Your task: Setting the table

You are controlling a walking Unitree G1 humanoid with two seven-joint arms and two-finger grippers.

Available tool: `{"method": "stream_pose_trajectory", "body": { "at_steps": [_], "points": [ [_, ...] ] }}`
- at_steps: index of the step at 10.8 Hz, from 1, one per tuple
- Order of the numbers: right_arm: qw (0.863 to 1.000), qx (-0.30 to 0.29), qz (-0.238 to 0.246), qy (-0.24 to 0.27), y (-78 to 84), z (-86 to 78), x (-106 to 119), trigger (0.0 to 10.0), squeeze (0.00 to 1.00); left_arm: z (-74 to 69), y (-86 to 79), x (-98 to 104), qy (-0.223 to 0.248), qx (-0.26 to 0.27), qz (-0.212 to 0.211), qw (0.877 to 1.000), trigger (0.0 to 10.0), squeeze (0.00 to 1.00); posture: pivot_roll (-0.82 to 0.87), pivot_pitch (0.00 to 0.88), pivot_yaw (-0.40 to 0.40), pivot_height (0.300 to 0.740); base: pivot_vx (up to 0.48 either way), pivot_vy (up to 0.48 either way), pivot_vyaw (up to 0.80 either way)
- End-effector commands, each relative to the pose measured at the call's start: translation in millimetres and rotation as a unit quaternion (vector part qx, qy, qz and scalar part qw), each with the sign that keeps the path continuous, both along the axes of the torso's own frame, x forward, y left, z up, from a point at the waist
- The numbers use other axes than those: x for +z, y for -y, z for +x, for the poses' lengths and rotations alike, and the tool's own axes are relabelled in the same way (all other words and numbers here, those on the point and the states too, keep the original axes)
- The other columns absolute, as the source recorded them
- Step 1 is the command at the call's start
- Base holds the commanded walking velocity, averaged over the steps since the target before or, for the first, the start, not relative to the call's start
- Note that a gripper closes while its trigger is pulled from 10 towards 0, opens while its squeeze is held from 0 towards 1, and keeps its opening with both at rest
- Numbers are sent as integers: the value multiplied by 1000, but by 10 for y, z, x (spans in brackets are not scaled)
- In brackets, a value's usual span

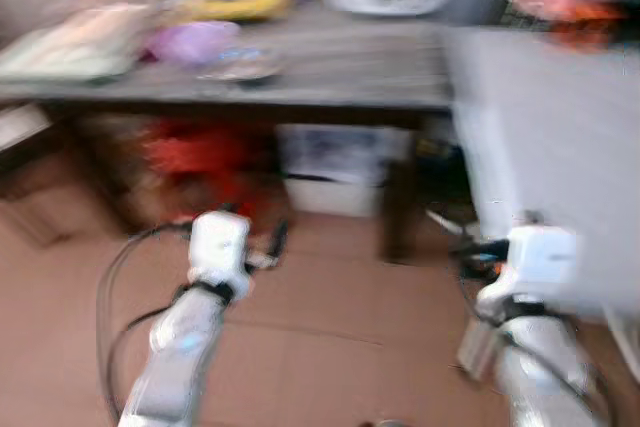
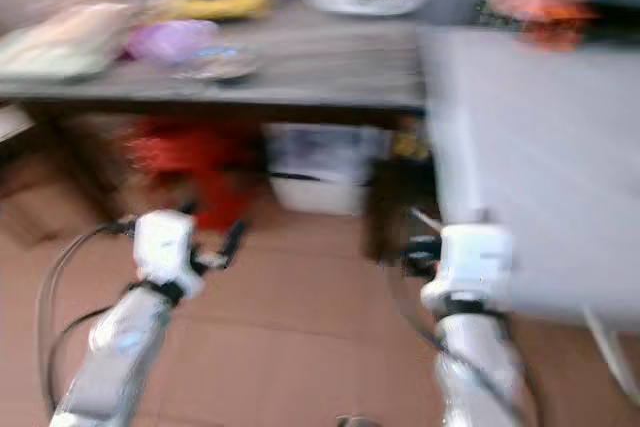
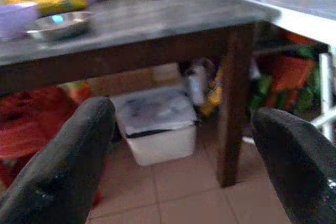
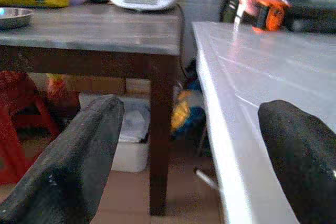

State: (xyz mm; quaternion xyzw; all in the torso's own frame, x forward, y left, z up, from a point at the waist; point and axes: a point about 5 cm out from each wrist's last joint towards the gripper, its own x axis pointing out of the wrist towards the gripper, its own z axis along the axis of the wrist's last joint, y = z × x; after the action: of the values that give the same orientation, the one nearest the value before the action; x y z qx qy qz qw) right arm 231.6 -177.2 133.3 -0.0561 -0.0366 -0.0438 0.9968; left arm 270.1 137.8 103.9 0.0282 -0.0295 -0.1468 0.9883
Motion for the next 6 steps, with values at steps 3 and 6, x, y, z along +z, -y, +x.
{"method": "stream_pose_trajectory", "body": {
  "at_steps": [3, 6],
  "points": [
    [1000, 7, -13, 12, 63, 55, 65, 10000, 0, 6, 29, 9, 3, -9, 2, 1000, 10000, 0, -88, 103, 101, 740, 0, -320, 0],
    [1000, 13, -11, 16, 7, 74, 80, 10000, 0, 6, 40, 11, 4, -11, 2, 1000, 10000, 0, -84, 103, 98, 740, 0, -292, 0]
  ]
}}
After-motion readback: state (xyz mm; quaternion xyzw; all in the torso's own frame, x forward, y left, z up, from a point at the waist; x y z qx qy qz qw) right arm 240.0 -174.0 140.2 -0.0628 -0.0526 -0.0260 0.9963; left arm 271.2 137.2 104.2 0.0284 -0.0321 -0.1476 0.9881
